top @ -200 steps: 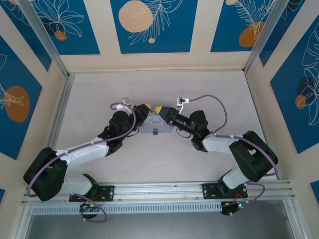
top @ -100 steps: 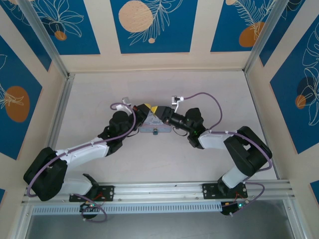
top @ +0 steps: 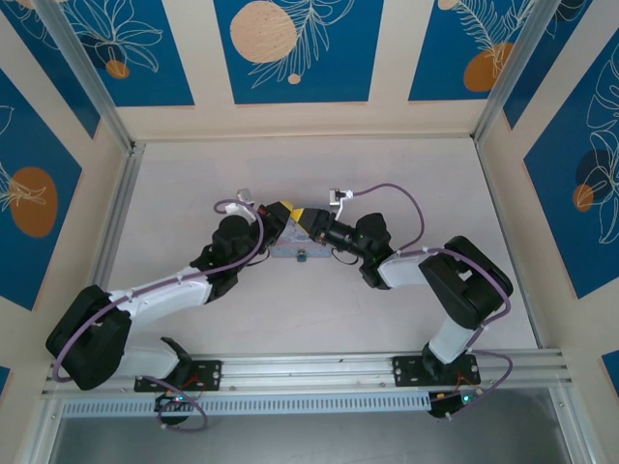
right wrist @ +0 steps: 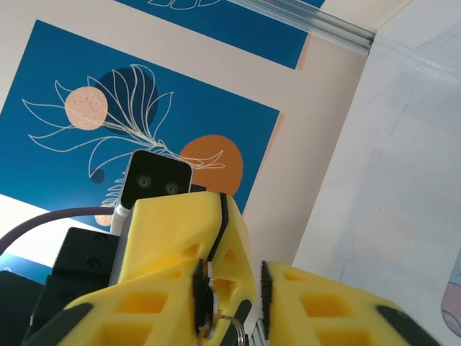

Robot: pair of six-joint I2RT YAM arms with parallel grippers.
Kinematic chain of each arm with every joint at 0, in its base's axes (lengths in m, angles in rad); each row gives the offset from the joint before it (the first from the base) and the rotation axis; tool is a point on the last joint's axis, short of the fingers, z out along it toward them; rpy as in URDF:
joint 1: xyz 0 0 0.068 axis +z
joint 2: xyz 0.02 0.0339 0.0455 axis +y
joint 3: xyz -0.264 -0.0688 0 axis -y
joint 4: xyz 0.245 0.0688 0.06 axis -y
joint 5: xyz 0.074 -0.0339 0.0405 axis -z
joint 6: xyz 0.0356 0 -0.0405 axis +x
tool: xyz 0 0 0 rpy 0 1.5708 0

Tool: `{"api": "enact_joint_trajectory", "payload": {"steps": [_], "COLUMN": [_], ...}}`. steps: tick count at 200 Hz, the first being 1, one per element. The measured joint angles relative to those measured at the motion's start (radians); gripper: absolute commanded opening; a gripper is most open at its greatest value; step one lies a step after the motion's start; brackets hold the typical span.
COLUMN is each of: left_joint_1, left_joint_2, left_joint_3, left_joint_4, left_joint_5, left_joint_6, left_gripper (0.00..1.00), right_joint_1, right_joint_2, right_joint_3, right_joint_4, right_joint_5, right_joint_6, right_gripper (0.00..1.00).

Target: Unlock a padlock with a key

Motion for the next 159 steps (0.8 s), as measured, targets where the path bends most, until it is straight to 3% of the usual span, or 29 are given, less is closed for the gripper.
{"api": "enact_joint_trajectory", "payload": {"steps": [51, 69, 95, 159], "left_joint_1": [0.0, -0.003, -0.004, -0.004], "left_joint_2": [0.005, 0.005, 0.005, 0.005], "left_joint_3": [0.0, 0.0, 0.0, 0.0], "left_joint_4": [0.0, 0.0, 0.003, 0.003], "left_joint_5": [-0.006, -0.006, -0.011, -0.019], "left_joint_6": [0.0, 0.0, 0.001, 0.002], "left_gripper": [0.0, 0.0, 0.0, 0.0], "right_joint_1": [0.0, 0.0, 0.0, 0.0], "right_joint_2": [0.0, 0.0, 0.0, 0.0], "right_joint_3": [-0.003, -0.01, -0.022, -0.026], "right_joint_4": [0.012, 0.021, 0.03, 0.038], "right_joint_5": [0.0, 0.001, 0.0, 0.001], "right_joint_6": [0.005, 0.01, 0.011, 0.018], "right_gripper": [0.11, 0.23, 0.24, 0.1]}}
